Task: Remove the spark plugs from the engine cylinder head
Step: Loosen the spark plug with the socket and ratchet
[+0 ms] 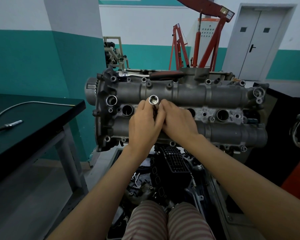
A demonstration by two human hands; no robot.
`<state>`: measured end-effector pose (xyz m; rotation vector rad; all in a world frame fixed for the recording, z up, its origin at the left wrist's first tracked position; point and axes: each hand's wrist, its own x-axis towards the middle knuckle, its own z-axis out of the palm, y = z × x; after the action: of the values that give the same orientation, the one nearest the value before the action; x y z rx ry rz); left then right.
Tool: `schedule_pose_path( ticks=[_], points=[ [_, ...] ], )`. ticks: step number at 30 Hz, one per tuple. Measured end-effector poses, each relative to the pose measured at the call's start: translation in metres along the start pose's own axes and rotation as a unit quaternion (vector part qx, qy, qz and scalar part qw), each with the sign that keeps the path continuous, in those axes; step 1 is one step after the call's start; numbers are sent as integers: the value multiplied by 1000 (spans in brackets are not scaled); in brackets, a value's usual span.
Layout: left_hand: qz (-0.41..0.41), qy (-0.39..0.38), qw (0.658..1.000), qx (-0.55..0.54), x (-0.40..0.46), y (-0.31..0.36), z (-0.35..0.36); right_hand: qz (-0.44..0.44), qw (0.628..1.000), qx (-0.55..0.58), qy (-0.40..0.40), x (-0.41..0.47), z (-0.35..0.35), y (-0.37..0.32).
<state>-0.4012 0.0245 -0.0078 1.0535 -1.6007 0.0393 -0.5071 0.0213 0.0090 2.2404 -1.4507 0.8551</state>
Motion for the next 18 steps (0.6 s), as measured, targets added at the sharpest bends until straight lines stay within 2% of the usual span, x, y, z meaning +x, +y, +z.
schedule_pose_path(
  ticks=[5,14,18],
  points=[
    [3,24,1000,20,2,0,1,68,997,-28,-27,8,2,2],
    [-5,6,1000,-15,-1,-3,2,19,1000,4,-12,2,3,1],
    [-2,-4,1000,-1,0,-3,2,35,999,17,11,2,4,0]
  ],
)
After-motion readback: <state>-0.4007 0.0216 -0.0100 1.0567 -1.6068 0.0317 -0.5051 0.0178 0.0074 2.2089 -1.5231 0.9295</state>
